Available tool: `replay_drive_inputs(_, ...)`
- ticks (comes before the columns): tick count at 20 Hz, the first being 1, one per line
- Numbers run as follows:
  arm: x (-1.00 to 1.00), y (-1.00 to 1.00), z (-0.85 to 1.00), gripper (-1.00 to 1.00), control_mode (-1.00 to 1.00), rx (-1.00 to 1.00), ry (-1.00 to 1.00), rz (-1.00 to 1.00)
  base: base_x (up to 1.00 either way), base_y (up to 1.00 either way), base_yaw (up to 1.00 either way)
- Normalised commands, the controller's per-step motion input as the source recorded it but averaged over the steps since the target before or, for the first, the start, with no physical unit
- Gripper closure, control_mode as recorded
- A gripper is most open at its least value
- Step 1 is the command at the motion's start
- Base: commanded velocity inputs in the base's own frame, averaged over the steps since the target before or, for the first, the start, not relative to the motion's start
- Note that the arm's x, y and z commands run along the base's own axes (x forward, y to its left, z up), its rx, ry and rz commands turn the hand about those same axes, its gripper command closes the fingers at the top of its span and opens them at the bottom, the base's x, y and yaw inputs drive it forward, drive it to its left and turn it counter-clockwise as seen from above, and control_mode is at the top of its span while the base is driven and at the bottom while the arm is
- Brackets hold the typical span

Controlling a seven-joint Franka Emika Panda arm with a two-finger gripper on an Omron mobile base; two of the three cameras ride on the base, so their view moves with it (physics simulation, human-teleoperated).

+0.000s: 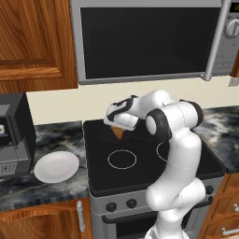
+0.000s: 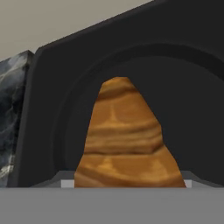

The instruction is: Pick the croissant and place it on the pan. Then turn on the stove to warm the croissant.

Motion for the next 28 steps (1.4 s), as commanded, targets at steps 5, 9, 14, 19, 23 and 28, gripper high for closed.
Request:
replay_drive_inputs(5,0.09,0.02,-0.08,1.00,-1.00,0.00,0.00,0.00,0.00,0.00,0.00)
replay_drive_inputs(9,0.00,0.04,-0.11,1.00,-1.00,0.00,0.00,0.00,0.00,0.00,0.00)
replay_drive_inputs(14,0.07,0.08,-0.10,1.00,-1.00,0.00,0.00,0.00,0.00,0.00,0.00)
replay_drive_inputs(19,0.16,0.06,-0.11,1.00,-1.00,0.00,0.00,0.00,0.00,0.00,0.00)
replay_drive_inputs(23,0.16,0.01,-0.15,1.00,-1.00,0.00,0.00,0.00,0.00,0.00,0.00)
replay_drive_inputs(28,0.13,0.00,-0.15,1.00,-1.00,0.00,0.00,0.00,0.00,0.00,0.00)
